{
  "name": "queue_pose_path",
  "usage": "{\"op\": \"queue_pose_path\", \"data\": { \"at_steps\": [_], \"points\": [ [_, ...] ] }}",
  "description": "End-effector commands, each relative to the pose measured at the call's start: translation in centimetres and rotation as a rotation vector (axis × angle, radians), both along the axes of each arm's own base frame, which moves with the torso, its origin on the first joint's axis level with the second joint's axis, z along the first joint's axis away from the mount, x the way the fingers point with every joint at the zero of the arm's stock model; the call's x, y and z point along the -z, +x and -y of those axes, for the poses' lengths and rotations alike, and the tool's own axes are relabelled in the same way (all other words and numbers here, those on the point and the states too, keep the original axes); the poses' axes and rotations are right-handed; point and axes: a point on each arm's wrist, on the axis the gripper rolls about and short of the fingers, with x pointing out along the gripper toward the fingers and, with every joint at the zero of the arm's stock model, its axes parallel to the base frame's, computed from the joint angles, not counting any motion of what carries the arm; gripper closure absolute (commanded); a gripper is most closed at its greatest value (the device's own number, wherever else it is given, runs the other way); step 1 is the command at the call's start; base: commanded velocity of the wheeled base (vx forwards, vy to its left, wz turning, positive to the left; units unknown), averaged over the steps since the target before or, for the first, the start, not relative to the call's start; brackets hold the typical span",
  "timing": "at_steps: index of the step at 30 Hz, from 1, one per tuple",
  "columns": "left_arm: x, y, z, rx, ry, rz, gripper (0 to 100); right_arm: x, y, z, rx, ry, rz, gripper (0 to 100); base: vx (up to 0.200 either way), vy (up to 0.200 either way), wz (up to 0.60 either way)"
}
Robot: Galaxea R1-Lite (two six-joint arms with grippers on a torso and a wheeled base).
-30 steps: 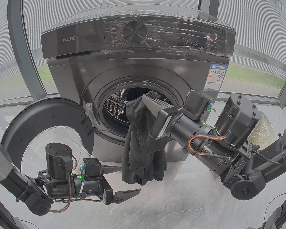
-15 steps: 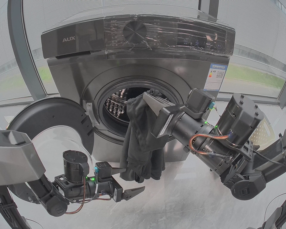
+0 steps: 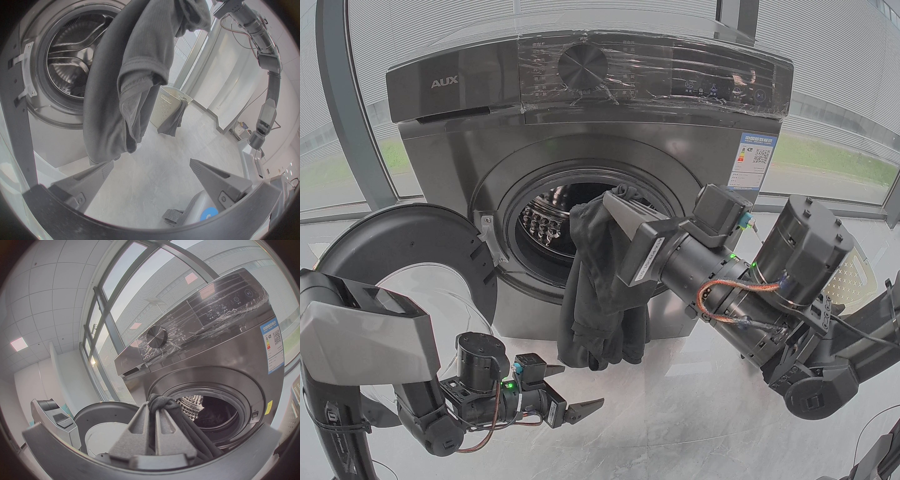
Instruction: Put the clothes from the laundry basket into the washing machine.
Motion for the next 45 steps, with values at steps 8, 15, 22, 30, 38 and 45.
{"op": "queue_pose_path", "data": {
  "at_steps": [8, 15, 22, 30, 38, 45],
  "points": [
    [1.8, 1.7, 1.0, -0.022, -0.033, -0.016, 0, -0.1, 0.0, 0.1, 0.000, 0.004, 0.001, 100, 0.000, 0.000, 0.00],
    [3.5, 2.5, 1.4, -0.028, -0.020, -0.037, 0, 0.0, 0.0, 0.0, 0.000, 0.002, -0.001, 100, 0.000, 0.000, 0.00],
    [3.4, 3.4, 1.7, -0.048, -0.061, -0.042, 0, 0.0, -0.1, 0.1, 0.000, 0.003, 0.000, 100, 0.000, 0.000, 0.00],
    [3.7, 3.6, 2.1, -0.033, -0.070, -0.048, 0, 0.2, -0.1, 0.1, 0.000, -0.003, -0.005, 100, 0.000, 0.000, 0.00],
    [4.0, 4.7, 3.0, -0.055, -0.117, -0.060, 0, 0.2, -0.1, 0.1, 0.000, -0.003, -0.005, 100, 0.000, 0.000, 0.00],
    [4.9, 5.6, 3.4, -0.082, -0.113, -0.053, 0, 0.2, -0.1, 0.1, 0.001, -0.005, -0.005, 100, 0.000, 0.000, 0.00]
  ]
}}
